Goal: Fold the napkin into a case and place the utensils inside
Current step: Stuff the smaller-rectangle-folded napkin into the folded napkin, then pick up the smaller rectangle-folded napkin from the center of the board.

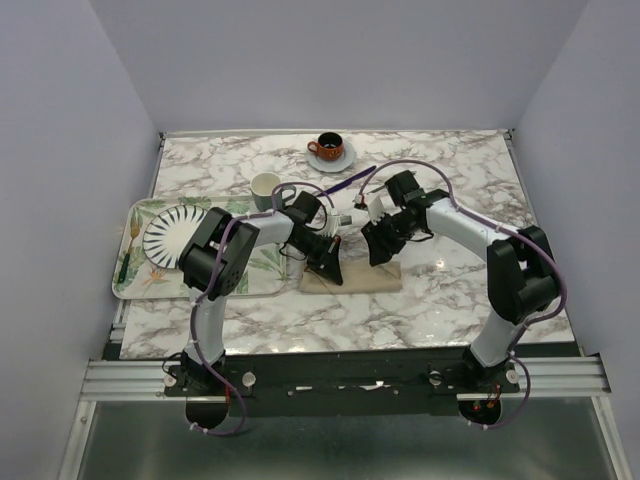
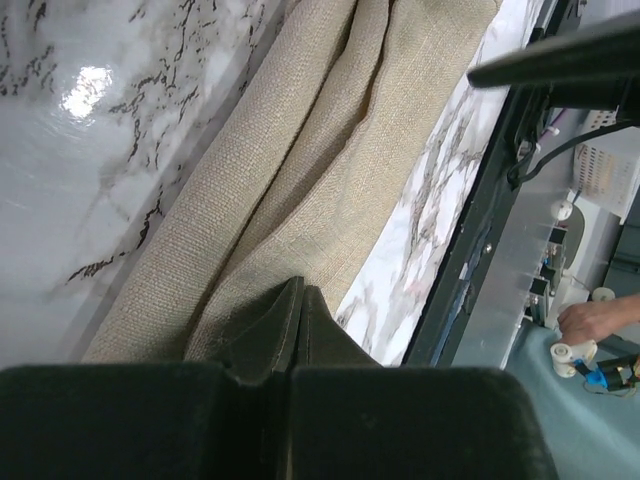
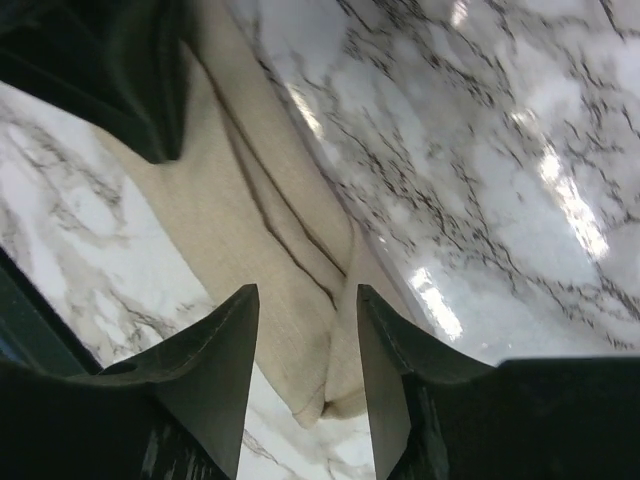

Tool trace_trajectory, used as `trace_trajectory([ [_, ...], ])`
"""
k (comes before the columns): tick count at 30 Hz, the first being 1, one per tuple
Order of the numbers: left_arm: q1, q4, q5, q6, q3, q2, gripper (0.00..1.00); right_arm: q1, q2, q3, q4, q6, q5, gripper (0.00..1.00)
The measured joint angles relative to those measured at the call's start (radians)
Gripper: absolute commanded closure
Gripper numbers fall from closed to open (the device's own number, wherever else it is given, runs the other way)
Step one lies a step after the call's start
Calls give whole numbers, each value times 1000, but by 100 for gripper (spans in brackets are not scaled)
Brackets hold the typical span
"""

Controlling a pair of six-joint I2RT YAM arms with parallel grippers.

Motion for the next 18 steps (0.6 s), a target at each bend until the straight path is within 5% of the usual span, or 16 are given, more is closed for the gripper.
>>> trace_trajectory([
  [6,8,-22,27,19,20,22,100,2,23,50,15,-106,-137,45],
  [18,13,-55,45,30,46,44,100,34,120,116,9,-312,-163,44],
])
